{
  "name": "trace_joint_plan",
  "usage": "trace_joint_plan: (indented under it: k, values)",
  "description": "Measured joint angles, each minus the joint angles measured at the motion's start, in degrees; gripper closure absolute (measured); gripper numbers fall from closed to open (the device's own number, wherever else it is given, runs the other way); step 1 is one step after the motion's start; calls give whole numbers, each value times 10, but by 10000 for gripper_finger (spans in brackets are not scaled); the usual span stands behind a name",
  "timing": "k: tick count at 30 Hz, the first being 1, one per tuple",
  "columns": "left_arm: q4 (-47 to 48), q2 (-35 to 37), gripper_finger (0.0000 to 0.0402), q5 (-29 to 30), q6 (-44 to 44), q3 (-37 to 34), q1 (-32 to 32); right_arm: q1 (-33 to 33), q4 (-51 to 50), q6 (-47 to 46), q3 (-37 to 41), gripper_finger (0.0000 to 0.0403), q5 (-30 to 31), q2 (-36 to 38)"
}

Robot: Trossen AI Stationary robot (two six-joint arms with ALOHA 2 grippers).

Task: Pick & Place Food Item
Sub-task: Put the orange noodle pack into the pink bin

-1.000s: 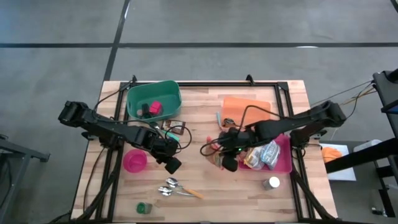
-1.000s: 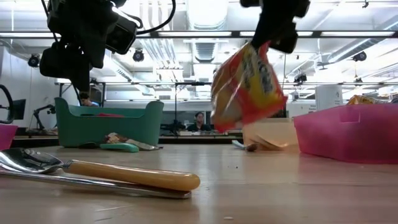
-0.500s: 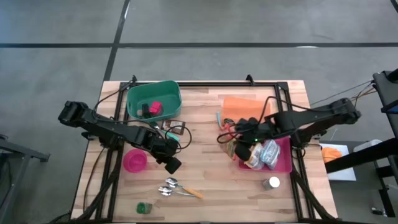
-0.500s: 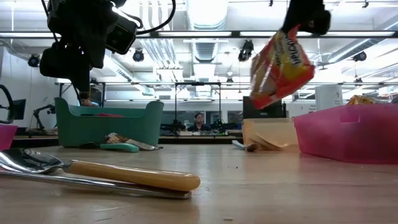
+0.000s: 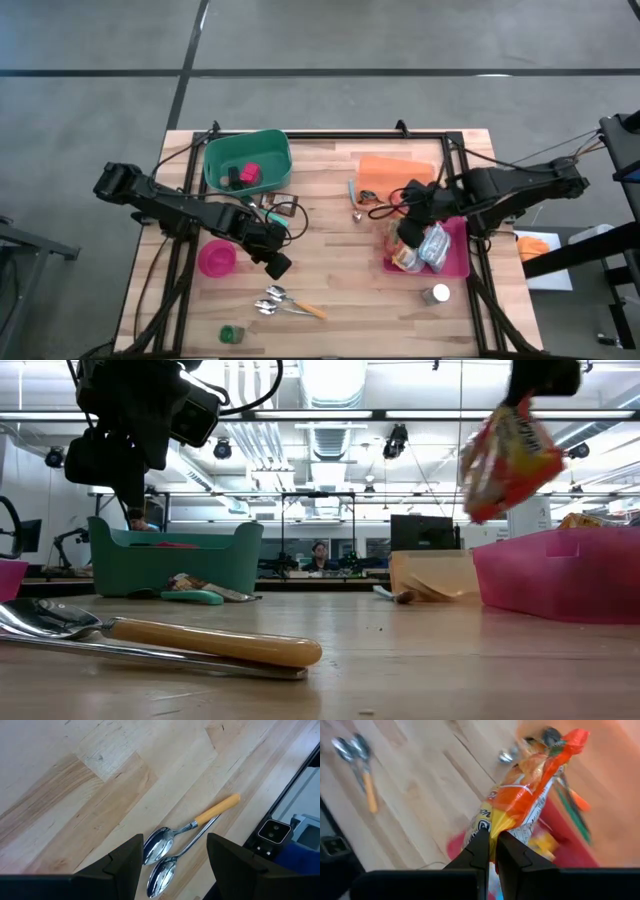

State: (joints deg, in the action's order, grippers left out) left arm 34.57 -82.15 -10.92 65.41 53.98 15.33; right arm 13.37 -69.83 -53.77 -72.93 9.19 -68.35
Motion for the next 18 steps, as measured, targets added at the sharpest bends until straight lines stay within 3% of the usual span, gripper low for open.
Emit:
trace_joint_plan:
  k: [10,18]
  values:
    - [0,0,182,0,-5,0,0,0,-204,-47,-120,390,15,1]
    - [0,0,182,7,-11,0,0,9,-201,-68,-128,390,-6,12]
